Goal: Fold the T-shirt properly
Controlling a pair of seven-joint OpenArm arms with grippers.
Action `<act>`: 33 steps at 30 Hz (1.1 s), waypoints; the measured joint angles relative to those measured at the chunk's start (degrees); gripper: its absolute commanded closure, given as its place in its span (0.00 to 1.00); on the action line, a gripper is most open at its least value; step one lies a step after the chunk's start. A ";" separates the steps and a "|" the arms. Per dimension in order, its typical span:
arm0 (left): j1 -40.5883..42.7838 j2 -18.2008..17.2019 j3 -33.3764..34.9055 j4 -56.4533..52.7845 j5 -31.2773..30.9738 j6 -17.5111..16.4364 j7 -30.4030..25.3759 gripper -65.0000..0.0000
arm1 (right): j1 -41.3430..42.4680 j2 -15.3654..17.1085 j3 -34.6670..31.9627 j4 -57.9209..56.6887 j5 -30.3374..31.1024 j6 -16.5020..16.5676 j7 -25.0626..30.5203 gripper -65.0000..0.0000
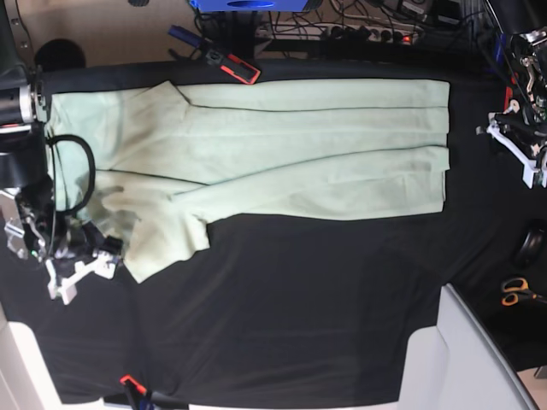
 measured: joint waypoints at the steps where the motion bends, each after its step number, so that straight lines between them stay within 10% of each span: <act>1: -0.04 -0.04 -0.04 -0.02 -0.02 0.00 -0.02 0.49 | 0.44 -0.74 -0.42 -1.27 0.04 1.49 0.59 0.18; 11: 0.09 0.00 0.11 0.00 -0.48 -0.04 -0.07 0.49 | 3.08 -3.15 -2.95 -6.95 0.37 4.00 4.48 0.18; 24: 0.11 -0.02 0.13 -0.07 -0.28 -0.02 -0.07 0.49 | 3.06 -4.96 -3.93 -6.84 0.22 3.80 4.31 1.00; 33: 0.11 0.00 0.13 -0.20 -0.24 -0.02 -0.07 0.49 | 5.29 -4.74 -3.93 -6.80 0.15 3.54 3.65 1.00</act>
